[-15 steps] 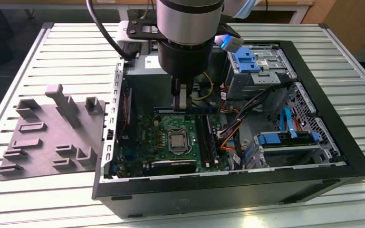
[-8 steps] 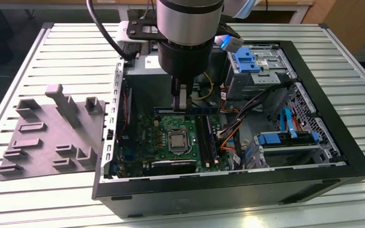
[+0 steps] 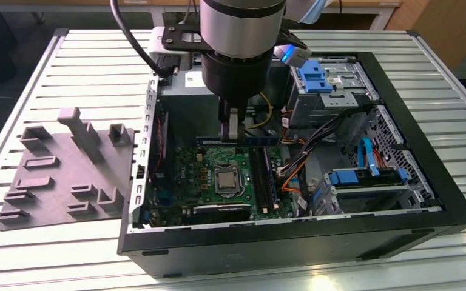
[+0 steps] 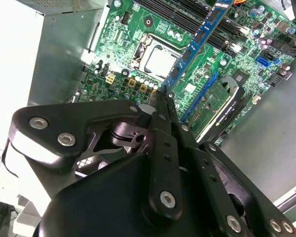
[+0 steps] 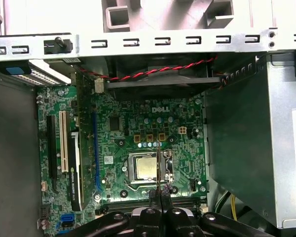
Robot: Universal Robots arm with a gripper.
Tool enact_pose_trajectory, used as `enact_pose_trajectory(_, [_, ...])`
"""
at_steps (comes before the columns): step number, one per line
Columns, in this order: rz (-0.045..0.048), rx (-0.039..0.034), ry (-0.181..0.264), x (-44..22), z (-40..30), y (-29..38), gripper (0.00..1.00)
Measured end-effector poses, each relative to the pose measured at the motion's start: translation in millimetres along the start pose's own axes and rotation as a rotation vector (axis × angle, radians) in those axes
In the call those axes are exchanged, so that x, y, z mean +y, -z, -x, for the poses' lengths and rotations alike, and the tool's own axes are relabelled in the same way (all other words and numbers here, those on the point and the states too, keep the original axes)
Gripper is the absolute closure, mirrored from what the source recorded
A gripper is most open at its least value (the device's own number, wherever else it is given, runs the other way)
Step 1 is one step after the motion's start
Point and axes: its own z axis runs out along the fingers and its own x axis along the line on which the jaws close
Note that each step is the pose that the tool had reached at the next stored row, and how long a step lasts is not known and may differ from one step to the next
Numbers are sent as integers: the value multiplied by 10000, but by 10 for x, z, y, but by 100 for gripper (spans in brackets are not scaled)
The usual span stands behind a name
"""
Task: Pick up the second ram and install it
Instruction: 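Insert the second ram into the second slot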
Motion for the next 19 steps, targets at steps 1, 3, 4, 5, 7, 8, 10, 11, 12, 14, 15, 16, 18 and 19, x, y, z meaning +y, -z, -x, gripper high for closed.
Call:
enact_pose_trajectory(1, [-3,-2,-47,0,0,0,88])
enact_pose_trajectory(3, [-11,-7,-203,-1,0,-1,88])
enact_pose_trajectory(4, [-15,-8,-299,0,0,-1,88])
enact_pose_trajectory(5, [-20,-11,-396,0,0,-1,88])
enact_pose_trajectory(7, [-30,-17,-591,0,0,-2,88])
enact_pose_trajectory(8, [-35,-20,-683,0,0,-2,88])
enact_pose_trajectory(10, [-43,-25,-866,0,0,-2,88])
enact_pose_trajectory(11, [-48,-28,-958,0,0,-2,88])
enact_pose_trajectory(12, [-53,-31,-1053,0,0,-3,88])
enact_pose_trajectory(14, [-63,-36,-1256,0,0,-3,88])
enact_pose_trajectory(15, [-68,-39,-1359,0,0,-3,88])
enact_pose_trajectory(16, [-73,-42,-1461,0,0,-3,88])
enact_pose_trajectory(18, [-92,-53,-1828,0,0,-4,88])
enact_pose_trajectory(19, [-98,-56,-1939,0,0,-4,88])
